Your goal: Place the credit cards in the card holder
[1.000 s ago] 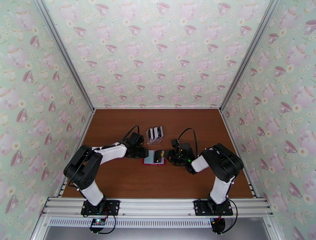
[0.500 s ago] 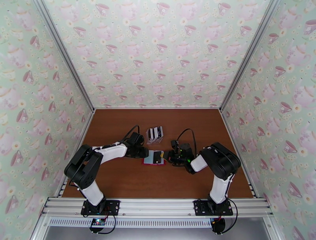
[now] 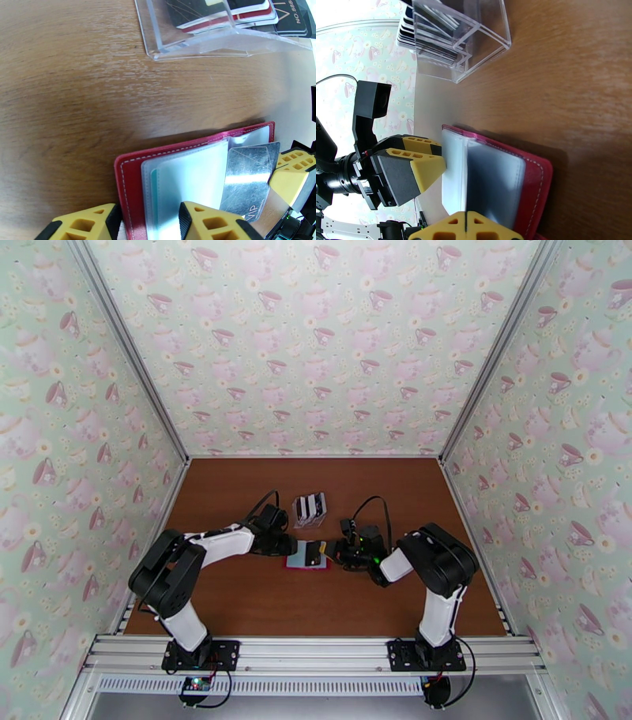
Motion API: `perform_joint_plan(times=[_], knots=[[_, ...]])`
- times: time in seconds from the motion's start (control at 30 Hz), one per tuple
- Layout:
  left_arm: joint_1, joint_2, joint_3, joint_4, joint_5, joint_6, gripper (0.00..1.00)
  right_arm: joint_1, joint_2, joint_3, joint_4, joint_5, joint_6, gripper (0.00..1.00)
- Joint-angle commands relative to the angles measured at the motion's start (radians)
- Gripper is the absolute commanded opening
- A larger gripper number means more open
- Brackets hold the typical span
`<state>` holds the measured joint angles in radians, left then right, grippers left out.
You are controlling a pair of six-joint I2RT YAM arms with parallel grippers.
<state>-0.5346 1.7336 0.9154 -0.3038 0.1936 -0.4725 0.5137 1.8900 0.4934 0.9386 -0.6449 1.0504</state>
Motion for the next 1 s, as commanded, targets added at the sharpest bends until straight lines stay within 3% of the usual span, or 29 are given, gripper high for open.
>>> perform_joint_plan(times=[0.0, 0.97], knots=[[-0.01, 0.09, -0.047, 0.014, 0.002, -0.018, 0.46, -0.003, 0.02, 0.02, 0.036, -0.027, 0.016, 0.0], [-0.015, 0.099, -0.078, 0.053, 0.022, -0.067, 0.43, 0.027, 0.105, 0.008, 0.172, -0.018, 0.083, 0.0]])
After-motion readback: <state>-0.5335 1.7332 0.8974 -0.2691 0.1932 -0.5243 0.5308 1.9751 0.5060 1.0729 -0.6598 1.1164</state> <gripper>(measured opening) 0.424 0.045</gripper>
